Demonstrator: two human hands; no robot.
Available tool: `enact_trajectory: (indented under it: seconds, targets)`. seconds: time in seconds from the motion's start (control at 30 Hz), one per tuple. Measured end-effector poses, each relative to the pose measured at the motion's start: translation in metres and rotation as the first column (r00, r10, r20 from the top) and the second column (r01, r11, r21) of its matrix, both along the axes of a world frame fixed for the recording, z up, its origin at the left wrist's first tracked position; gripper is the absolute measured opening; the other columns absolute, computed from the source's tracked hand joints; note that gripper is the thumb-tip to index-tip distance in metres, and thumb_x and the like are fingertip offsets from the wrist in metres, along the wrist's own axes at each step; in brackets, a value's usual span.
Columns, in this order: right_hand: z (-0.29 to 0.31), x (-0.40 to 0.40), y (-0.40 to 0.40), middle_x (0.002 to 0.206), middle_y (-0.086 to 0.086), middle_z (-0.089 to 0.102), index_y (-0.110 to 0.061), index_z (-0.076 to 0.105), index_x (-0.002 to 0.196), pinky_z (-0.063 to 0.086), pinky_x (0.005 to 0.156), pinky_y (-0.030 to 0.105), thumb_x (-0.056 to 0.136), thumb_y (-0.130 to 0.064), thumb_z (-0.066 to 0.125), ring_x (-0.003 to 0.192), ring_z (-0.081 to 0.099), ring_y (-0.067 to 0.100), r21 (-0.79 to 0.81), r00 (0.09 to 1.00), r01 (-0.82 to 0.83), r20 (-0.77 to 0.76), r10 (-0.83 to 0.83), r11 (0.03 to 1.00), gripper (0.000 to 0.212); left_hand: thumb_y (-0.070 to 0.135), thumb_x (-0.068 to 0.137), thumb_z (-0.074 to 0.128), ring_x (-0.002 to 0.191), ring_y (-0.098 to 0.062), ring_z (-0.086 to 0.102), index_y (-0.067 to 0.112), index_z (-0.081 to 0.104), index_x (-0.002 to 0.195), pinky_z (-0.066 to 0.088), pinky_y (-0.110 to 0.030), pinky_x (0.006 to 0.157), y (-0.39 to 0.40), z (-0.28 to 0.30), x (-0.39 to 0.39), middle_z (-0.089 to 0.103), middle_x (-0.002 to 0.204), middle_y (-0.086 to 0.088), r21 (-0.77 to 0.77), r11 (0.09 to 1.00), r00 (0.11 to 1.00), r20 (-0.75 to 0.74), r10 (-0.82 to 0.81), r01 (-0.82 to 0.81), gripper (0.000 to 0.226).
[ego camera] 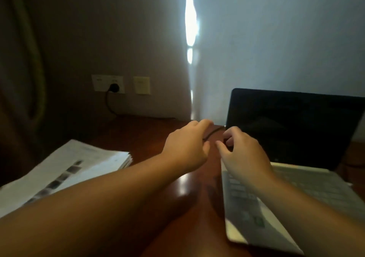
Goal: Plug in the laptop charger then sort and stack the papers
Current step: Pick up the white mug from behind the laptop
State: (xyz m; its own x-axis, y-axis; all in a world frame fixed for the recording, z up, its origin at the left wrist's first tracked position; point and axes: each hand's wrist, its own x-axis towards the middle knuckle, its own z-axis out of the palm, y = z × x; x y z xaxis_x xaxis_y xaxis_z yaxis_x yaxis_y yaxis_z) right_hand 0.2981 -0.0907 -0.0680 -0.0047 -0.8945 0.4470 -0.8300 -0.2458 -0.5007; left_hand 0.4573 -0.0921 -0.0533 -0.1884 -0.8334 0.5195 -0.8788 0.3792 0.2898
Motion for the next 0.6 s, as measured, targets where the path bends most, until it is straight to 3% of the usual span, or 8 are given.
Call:
enact_trajectory:
  seconds: [0.17,0.33,0.43,0.5,0.6]
  targets:
    - [0.008,-0.035,-0.041,0.101,-0.016,0.054,-0.04,0.05,0.109,0.056,0.066,0.035,0.09,-0.051,0.047,0.079,0.058,0.009,-0.065,0.984,-0.153,-0.106,0.146,0.986,0.022,0.029,0.091,0.063,0.071,-0.002,0.058,0.036,0.045,0.139,0.038,-0.007,0.064,-0.055,0.017,-0.026,0.055,0.126,0.015,-0.022,1.0,0.978,-0.209,-0.005,0.0,0.05]
    - [0.048,-0.045,-0.064,0.109,-0.02,0.052,-0.042,0.049,0.115,0.056,0.061,0.03,0.091,-0.052,0.041,0.071,0.057,0.006,-0.032,0.964,-0.264,0.003,0.265,0.964,0.027,0.02,0.093,0.062,0.07,-0.001,0.062,0.028,0.05,0.137,0.048,-0.008,0.063,-0.094,0.06,-0.038,0.055,0.131,0.012,0.036,0.999,0.94,-0.341,0.015,-0.003,0.047]
    - [0.082,-0.054,-0.06,0.117,-0.022,0.05,-0.042,0.047,0.117,0.055,0.06,0.025,0.092,-0.048,0.044,0.067,0.056,0.003,-0.005,0.941,-0.335,0.041,0.335,0.942,0.027,0.018,0.095,0.059,0.062,-0.01,0.065,0.027,0.049,0.14,0.055,-0.018,0.065,-0.105,0.094,-0.045,0.056,0.134,0.012,0.113,0.994,0.924,-0.382,0.038,0.006,0.047]
    - [0.107,-0.065,-0.057,0.132,-0.02,0.048,-0.043,0.047,0.119,0.055,0.063,0.018,0.093,-0.046,0.047,0.065,0.055,0.0,0.003,0.939,-0.341,0.047,0.341,0.94,0.027,0.02,0.095,0.06,0.061,-0.011,0.066,0.028,0.048,0.14,0.058,-0.027,0.07,-0.113,0.12,-0.056,0.057,0.134,0.01,0.153,0.988,0.92,-0.389,0.045,0.016,0.048]
    - [0.146,-0.096,-0.056,0.155,-0.016,0.032,-0.047,0.042,0.124,0.058,0.069,0.023,0.094,-0.045,0.051,0.063,0.061,0.004,0.061,0.948,-0.313,0.08,0.308,0.948,0.031,0.026,0.094,0.062,0.07,-0.002,0.066,0.029,0.048,0.14,0.053,-0.019,0.074,-0.121,0.158,-0.085,0.053,0.141,0.011,0.199,0.978,0.929,-0.37,0.016,0.062,0.048]
